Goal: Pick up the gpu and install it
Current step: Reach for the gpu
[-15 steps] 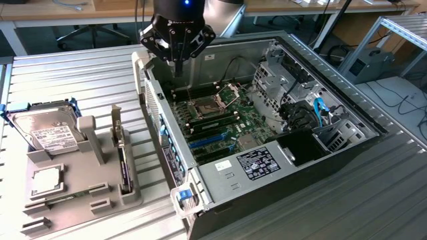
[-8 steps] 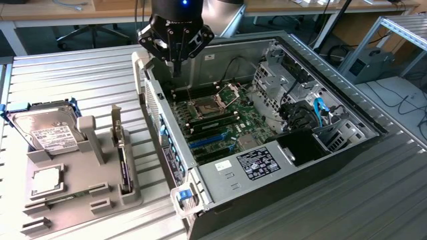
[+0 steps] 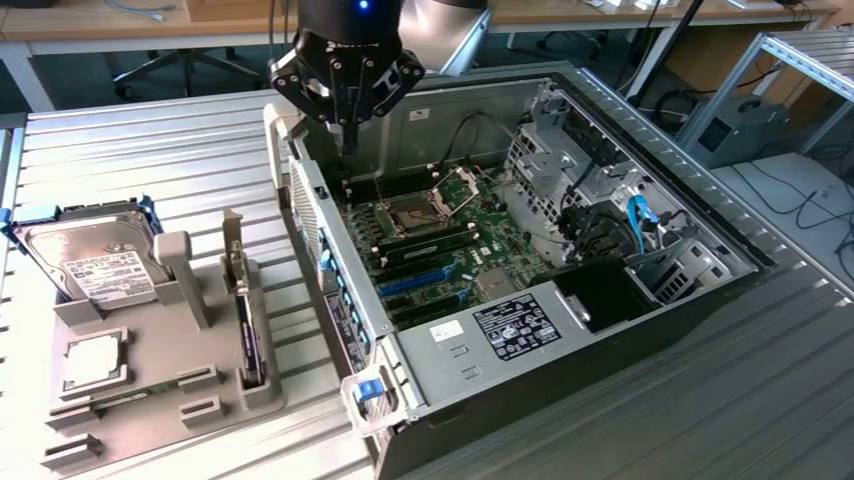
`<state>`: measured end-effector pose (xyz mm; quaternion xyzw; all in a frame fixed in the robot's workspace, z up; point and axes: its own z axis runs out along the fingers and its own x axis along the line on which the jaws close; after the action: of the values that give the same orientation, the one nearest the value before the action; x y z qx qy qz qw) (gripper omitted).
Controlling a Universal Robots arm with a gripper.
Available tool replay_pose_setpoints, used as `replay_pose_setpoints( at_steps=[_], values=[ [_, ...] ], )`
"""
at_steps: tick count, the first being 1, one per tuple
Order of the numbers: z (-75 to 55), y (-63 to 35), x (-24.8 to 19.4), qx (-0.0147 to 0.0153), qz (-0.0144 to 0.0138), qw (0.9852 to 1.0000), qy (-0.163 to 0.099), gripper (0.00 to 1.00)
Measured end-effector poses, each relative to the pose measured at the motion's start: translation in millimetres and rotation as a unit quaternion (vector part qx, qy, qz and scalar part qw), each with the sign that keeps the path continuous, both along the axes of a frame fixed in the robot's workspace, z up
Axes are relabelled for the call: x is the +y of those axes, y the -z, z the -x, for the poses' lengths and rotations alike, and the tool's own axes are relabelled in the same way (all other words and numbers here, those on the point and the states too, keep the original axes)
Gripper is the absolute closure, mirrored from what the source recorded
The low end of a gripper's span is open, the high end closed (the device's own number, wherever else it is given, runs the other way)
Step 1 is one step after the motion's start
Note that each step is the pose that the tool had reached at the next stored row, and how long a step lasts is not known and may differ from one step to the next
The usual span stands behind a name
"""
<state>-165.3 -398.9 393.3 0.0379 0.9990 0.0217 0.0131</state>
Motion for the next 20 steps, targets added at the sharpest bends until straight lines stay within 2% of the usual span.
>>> replay_pose_setpoints(
  at_steps=[20],
  values=[
    [10.2,0.0,0.0,0.0000,0.0000,1.0000,0.000,0.88]
  ],
)
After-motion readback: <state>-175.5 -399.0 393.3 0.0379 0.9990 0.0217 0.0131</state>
